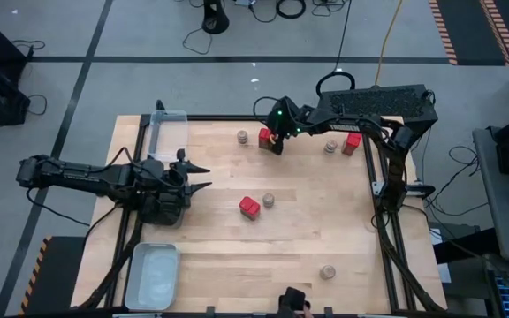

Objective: Sort spices by type
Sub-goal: Put the red seasoning can into the transparent bin

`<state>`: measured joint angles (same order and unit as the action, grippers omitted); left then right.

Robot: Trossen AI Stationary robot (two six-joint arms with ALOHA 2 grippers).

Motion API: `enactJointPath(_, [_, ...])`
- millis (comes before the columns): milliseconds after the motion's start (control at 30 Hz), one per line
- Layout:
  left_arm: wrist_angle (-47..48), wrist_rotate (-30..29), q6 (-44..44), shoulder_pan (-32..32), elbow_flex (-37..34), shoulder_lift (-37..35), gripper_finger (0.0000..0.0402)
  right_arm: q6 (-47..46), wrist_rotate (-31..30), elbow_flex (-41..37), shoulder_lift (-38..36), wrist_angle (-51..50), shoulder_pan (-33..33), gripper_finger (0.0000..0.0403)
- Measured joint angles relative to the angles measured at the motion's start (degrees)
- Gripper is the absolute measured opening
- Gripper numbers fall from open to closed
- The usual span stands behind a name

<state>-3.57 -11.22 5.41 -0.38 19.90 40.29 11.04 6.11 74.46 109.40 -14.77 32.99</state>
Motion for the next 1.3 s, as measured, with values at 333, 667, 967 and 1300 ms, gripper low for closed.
enactJointPath(333, [0.0,-0.1,0.0,0.0,0.0,0.0,0.0192,-1.4,-0.1,0.0,0.4,-1.7,-0.3,0.0313])
enactJointPath(667, [0.0,-0.1,-0.1,0.0,0.0,0.0,0.0192,-1.9,-0.1,0.0,0.4,-2.9,-0.3,0.0284])
enactJointPath(967, [0.0,-0.1,-0.2,0.0,0.0,0.0,0.0192,-1.4,-0.1,0.0,0.4,-3.6,-0.3,0.0196])
enactJointPath(1300, [0.0,-0.1,-0.2,0.0,0.0,0.0,0.0192,-1.3,-0.1,0.0,0.4,-3.5,-0.3,0.0197])
